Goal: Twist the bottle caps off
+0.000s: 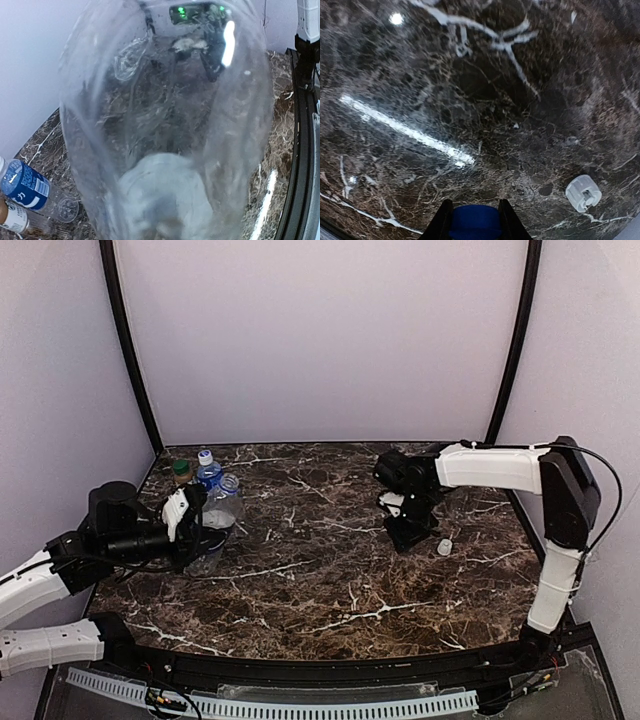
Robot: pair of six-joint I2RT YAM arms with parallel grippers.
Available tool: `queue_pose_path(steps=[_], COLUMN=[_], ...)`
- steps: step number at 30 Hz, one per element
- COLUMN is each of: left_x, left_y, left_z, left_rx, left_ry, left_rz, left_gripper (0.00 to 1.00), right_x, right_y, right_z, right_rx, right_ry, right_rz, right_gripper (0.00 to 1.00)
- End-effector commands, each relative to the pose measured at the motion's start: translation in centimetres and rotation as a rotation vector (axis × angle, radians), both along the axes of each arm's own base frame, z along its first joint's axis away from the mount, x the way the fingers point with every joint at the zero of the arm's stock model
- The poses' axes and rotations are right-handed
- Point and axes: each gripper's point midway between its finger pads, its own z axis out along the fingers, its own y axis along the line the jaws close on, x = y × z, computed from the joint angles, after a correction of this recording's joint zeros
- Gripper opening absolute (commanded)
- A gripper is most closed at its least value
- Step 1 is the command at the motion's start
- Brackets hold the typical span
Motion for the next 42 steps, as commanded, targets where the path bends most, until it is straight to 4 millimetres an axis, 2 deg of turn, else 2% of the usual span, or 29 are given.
queue_pose_path(steps=[1, 3, 6, 7, 14, 18, 24, 26, 31, 33, 36, 38, 39, 42], left_x=[-0.5, -0.7, -0.8, -0.8, -0.5, -0.9, -1.2, -1.2, -1.4, -1.4, -1.6, -1.7, -1.7, -2.0], left_y=[-1.0, -0.8, -0.3, -0.2, 1.3, 1.6, 1.8, 1.9, 1.8, 1.8, 1.8, 1.7, 1.7, 1.5], left_z=[0.7, -0.2, -1.7, -1.4, -2.5, -3.3, -3.0, -3.0, -2.8, -2.7, -2.7, -2.7, -2.6, -2.6], left_rx=[-0.203, -0.221, -0.239, -0.252, -0.307, -0.331, -0.360, -0.362, -0.371, -0.375, -0.377, -0.377, -0.379, -0.383], left_ry=[0.082, 0.109, 0.158, 0.146, 0.162, 0.169, 0.137, 0.131, 0.122, 0.120, 0.118, 0.119, 0.117, 0.122], left_rz=[-0.007, -0.004, 0.013, 0.014, 0.062, 0.056, 0.032, 0.031, 0.019, 0.017, 0.009, 0.000, -0.003, -0.022], left_gripper=[0.22, 0.22, 0.22, 0.22, 0.22, 0.22, 0.23, 0.24, 0.25, 0.26, 0.26, 0.26, 0.26, 0.27], right_x=[-2.3, -2.2, -1.7, -1.5, 0.7, 1.5, 2.8, 2.9, 3.0, 3.0, 3.3, 3.9, 4.4, 5.7], right_y=[-2.5, -2.9, -3.0, -3.0, -3.4, -3.6, -4.1, -4.0, -3.4, -3.3, -2.8, -1.5, -0.6, 5.7], right_z=[-3.5, -5.2, -6.5, -6.8, -7.3, -7.1, -6.6, -6.6, -6.2, -5.9, -4.7, -2.6, -1.2, 6.0], right_rx=[-0.092, -0.127, -0.132, -0.133, -0.148, -0.169, -0.191, -0.185, -0.155, -0.148, -0.127, -0.094, -0.082, 0.019], right_ry=[0.193, 0.221, 0.233, 0.233, 0.185, 0.150, 0.076, 0.070, 0.069, 0.065, 0.046, 0.002, -0.043, -0.305], right_rz=[-0.079, -0.077, -0.080, -0.083, -0.109, -0.125, -0.163, -0.172, -0.172, -0.174, -0.174, -0.151, -0.122, 0.067], right_gripper=[0.00, 0.00, 0.00, 0.00, 0.00, 0.17, 0.19, 0.24, 0.55, 0.60, 0.67, 0.71, 0.73, 0.75])
